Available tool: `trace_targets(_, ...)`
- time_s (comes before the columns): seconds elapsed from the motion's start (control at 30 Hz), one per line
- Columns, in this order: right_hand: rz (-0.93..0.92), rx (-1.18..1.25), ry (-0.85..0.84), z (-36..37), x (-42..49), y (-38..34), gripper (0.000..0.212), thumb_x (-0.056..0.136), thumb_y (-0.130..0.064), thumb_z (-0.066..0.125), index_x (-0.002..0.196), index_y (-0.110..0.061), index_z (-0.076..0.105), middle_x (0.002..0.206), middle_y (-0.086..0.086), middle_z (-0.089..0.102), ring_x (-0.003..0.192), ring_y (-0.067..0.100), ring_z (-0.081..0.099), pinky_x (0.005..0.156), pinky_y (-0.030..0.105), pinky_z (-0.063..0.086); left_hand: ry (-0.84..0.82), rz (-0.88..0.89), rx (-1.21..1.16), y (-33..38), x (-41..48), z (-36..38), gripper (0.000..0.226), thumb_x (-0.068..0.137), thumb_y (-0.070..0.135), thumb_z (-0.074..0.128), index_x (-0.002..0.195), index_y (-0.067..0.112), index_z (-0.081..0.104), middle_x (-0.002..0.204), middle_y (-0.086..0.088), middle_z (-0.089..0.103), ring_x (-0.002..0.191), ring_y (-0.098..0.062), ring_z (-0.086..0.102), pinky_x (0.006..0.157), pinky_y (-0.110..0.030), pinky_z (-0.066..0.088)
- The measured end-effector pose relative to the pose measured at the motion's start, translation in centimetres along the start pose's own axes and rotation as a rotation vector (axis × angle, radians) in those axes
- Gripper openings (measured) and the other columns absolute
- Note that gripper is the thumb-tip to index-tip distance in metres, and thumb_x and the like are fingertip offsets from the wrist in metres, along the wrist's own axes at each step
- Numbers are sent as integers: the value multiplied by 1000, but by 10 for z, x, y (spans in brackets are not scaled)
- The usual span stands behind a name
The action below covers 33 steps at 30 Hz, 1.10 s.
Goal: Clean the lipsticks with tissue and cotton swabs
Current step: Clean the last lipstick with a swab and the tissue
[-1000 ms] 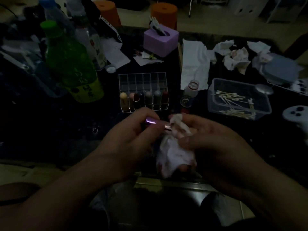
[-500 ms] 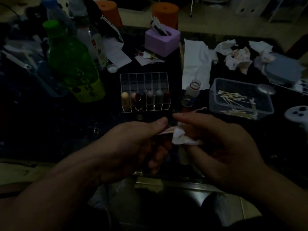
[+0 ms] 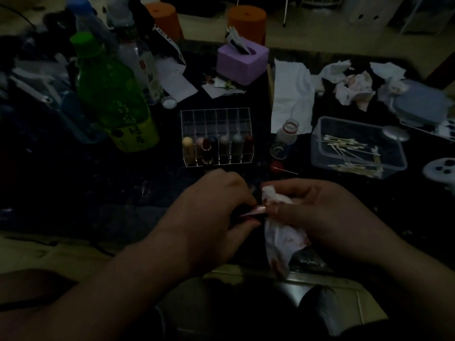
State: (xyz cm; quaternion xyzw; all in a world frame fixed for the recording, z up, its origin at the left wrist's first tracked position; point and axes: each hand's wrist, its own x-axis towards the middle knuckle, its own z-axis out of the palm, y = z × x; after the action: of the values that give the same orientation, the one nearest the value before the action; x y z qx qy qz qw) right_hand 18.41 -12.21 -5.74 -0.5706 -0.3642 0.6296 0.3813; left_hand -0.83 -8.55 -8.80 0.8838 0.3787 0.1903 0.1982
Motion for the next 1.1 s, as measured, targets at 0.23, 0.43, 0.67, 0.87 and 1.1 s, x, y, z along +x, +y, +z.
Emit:
trace_targets(0.23, 45, 251, 129, -22, 7, -19, 28, 74, -9, 66, 101, -7, 73, 93, 9, 77, 82, 19, 75, 63, 24, 60, 38, -283, -208, -6, 4, 7, 18, 82, 27, 80, 99, 25, 74, 92, 11, 61, 83, -3, 56, 74, -9, 39)
trace_targets(0.43, 144, 649, -45, -36, 10, -23, 3, 74, -13, 69, 76, -14, 68, 76, -3, 68, 68, 6, 63, 64, 18, 55, 186, -419, -661, -4, 5, 10, 29, 70, 9, 87, 93, 24, 77, 93, 9, 77, 91, -4, 72, 86, -29, 59)
trace_targets(0.67, 203, 710, -126, -39, 13, -17, 22, 61, -9, 78, 79, -17, 69, 85, -4, 70, 72, 6, 65, 72, 21, 53, 142, -464, -462, -10, 11, 25, 27, 73, 22, 87, 95, 32, 74, 92, 15, 73, 86, 2, 68, 80, -16, 55)
trace_targets(0.87, 239, 568, 38, -36, 17, -14, 19, 86, -13, 58, 80, -6, 75, 86, 4, 74, 72, 12, 70, 64, 23, 59, 105, -581, -448, -13, 28, 53, 27, 81, 23, 82, 91, 40, 64, 80, 21, 65, 75, 12, 62, 67, -1, 44)
trace_targets(1.1, 190, 453, 57, -39, 17, -13, 20, 82, -9, 60, 75, -6, 78, 86, 9, 76, 73, 16, 73, 60, 24, 59, 78, -592, -312, -21, 43, 69, 22, 84, 24, 78, 103, 23, 68, 94, 11, 68, 83, -1, 61, 66, -1, 39)
